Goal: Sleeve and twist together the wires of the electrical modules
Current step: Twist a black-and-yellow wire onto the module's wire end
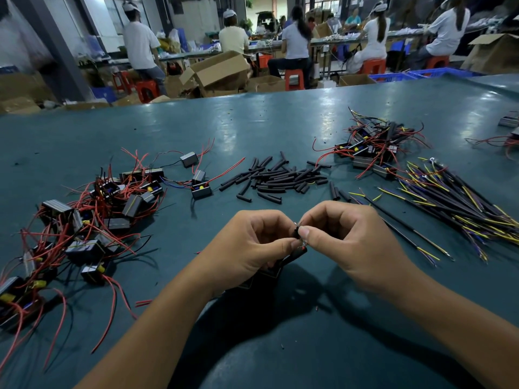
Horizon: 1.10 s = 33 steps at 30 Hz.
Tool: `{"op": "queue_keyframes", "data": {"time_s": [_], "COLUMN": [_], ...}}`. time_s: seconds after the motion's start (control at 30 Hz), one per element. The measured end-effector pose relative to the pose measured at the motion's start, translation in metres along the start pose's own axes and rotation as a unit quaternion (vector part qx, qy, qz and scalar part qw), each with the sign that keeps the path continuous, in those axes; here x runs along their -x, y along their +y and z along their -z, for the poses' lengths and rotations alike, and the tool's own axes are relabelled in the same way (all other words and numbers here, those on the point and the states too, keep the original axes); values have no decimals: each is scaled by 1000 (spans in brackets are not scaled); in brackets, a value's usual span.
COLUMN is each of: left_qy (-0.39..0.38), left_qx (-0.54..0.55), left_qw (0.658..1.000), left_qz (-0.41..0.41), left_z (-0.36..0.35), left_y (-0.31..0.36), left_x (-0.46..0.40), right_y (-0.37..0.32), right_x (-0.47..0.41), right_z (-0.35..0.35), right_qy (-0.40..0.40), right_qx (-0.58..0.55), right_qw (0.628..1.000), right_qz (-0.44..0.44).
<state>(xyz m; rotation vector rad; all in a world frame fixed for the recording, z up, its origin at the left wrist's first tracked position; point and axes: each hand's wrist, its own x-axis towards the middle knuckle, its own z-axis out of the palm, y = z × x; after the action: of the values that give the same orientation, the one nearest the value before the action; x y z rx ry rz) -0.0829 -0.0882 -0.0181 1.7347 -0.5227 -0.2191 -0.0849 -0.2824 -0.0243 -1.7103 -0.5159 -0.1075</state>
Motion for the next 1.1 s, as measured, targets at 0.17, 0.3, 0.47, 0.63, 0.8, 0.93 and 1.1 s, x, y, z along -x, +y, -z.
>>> {"op": "queue_keyframes", "data": {"time_s": [0.17, 0.3, 0.47, 0.63, 0.8, 0.93, 1.1], "left_qy": [15, 17, 21, 33, 53, 57, 67], "left_qx": [13, 18, 22, 8, -1, 1, -6], "left_qw": [1000, 1000, 999, 999, 999, 998, 998], "left_qz": [-9, -11, -13, -2, 7, 12, 13], "left_z": [-1, -1, -2, -4, -6, -7, -10], "left_y": [-3, -5, -7, -7, -5, -4, -3], "left_x": [0, 0, -1, -1, -1, -1, 0], "right_y": [1, 1, 0, -2, 0, 2, 2], "right_x": [1, 1, 1, 3, 2, 2, 1], "right_z": [0, -1, -2, -2, -3, -3, -5], "right_qy": [-2, 3, 21, 36, 42, 27, 34], "right_qx": [-34, -30, -2, 60, 77, 83, 85], "right_qw": [999, 999, 1000, 998, 996, 996, 996], "right_qz": [-11, -18, -20, 2, 9, 13, 21]}}
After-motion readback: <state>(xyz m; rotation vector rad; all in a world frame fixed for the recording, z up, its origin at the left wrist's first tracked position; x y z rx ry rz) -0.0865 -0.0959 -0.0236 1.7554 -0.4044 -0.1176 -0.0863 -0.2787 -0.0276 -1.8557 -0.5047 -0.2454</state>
